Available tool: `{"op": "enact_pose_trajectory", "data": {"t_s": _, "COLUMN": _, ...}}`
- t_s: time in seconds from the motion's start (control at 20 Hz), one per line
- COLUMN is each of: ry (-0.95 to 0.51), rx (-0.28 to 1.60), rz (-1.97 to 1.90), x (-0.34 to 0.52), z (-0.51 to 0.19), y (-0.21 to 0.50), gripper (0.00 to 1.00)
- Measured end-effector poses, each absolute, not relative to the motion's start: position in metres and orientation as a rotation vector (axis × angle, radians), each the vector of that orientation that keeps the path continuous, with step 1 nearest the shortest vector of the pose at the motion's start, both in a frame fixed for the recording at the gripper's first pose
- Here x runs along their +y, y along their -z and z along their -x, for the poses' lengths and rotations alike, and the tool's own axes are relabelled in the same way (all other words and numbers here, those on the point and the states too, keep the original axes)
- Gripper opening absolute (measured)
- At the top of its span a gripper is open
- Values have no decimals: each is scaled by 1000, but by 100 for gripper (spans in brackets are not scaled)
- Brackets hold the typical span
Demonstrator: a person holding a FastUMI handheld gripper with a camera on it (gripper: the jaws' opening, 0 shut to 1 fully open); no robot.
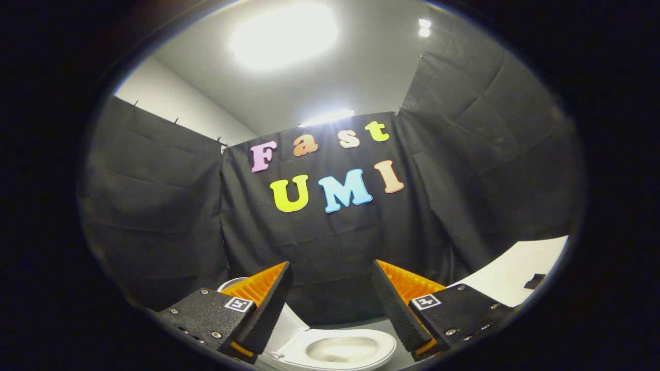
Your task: Open the toilet lid.
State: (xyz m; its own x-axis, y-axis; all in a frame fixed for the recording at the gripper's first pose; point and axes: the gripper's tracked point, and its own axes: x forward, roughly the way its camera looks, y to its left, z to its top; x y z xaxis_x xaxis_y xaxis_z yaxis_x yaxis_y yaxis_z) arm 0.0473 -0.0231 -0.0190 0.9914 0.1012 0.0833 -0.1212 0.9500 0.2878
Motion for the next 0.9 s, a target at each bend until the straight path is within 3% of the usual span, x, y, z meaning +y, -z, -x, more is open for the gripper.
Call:
{"op": "enact_pose_trajectory", "data": {"t_s": 0.5, "ry": -30, "rx": 6, "rz": -194, "x": -56, "z": -53, "y": 55, "gripper": 95}}
{"op": "enact_pose_trajectory", "data": {"t_s": 0.9, "ry": -43, "rx": -14, "rz": -99, "x": -39, "z": -72, "y": 31, "gripper": 96}}
